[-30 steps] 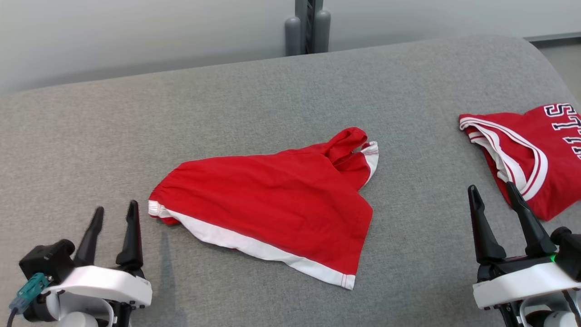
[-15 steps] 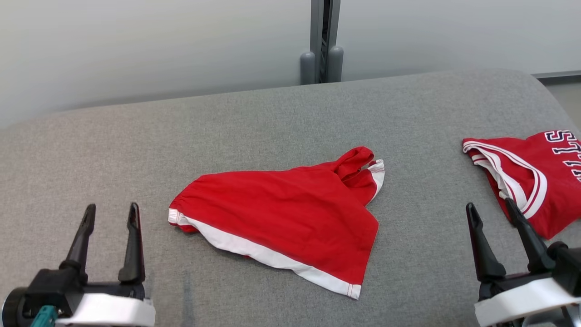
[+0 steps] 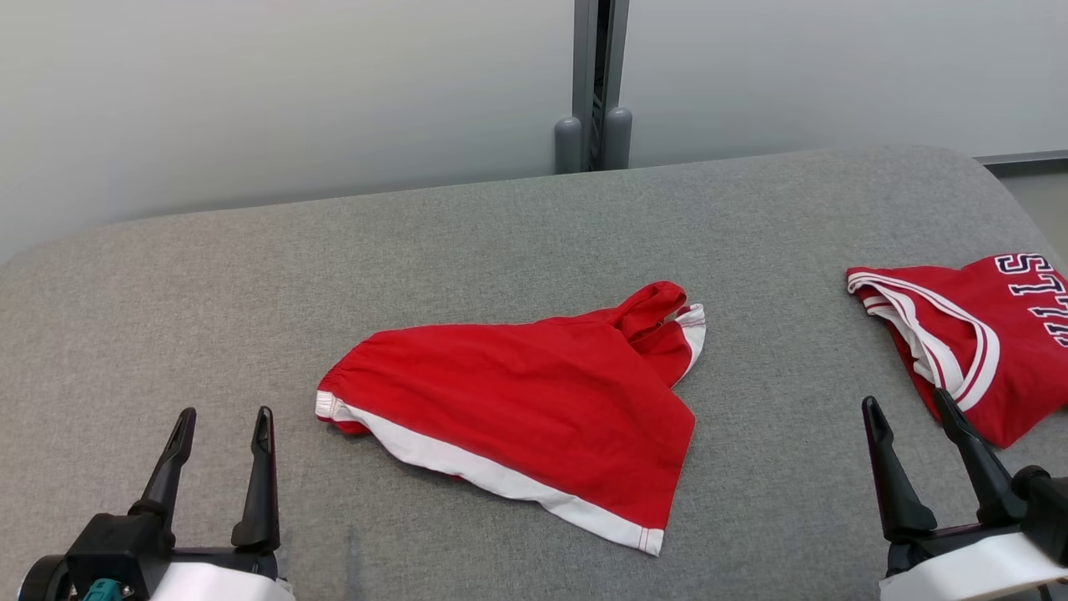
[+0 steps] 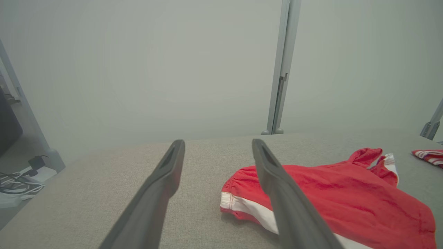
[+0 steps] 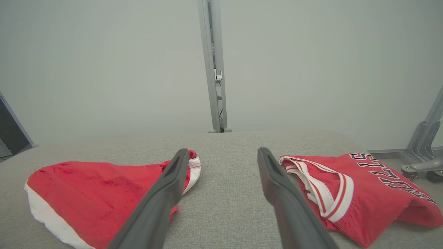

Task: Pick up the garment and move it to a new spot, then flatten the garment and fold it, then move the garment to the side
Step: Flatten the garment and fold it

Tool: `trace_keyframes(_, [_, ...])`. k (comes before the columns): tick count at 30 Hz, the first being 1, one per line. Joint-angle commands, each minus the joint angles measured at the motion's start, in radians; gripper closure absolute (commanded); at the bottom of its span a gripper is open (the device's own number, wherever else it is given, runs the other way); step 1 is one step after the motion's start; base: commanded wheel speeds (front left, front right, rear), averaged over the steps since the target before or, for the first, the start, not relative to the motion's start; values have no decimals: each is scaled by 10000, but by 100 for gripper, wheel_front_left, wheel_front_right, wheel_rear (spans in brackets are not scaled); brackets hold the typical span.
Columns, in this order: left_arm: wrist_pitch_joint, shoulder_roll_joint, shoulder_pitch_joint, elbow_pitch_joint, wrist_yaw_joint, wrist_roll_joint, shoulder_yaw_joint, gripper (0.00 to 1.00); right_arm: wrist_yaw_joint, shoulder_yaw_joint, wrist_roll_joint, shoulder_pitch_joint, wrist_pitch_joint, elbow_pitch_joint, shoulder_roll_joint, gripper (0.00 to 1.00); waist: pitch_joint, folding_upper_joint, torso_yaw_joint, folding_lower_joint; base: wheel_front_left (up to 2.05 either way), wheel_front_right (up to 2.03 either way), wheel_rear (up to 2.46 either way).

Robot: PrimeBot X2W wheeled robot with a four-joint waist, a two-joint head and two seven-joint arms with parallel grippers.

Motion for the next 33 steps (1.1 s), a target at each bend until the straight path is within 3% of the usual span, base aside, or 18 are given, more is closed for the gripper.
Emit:
trace_keyframes(1, [36,39,42,-24,29,-20,16,0,-3,-42,-16,88,20,-45,-11,0,-1,0,7,0,0,0,0])
trace_keyframes(7, [28,54,-70,-8,16,-71,3,0,-3,-42,-20,-4,77,-78,-9,0,-1,0,0,0,0,0,0])
trace_keyframes(11, [246,172,-436,32,-320,-226,-93,0,-3,-49,4,-57,61,-122,1,0,92,0,15,0,0,0,0])
trace_keyframes(14, [780,357,-923,349,-886,-541,-294,0,-3,-28,22,-104,52,-145,15,0,246,0,50,0,0,0,0])
trace_keyframes(24, [2727,730,-3040,3410,-3663,-2099,-1115,0,-3,285,92,-553,-111,-13,16,0,1039,0,-344,0,0,0,0])
trace_keyframes(28, [2930,891,-3853,4677,-4162,-2437,-1431,0,-3,408,154,-773,-222,104,26,0,1475,0,-594,0,0,0,0])
trace_keyframes(33, [3055,1187,-4451,5486,-4304,-2720,-1912,0,-3,411,186,-918,-351,222,42,0,1819,0,-764,0,0,0,0])
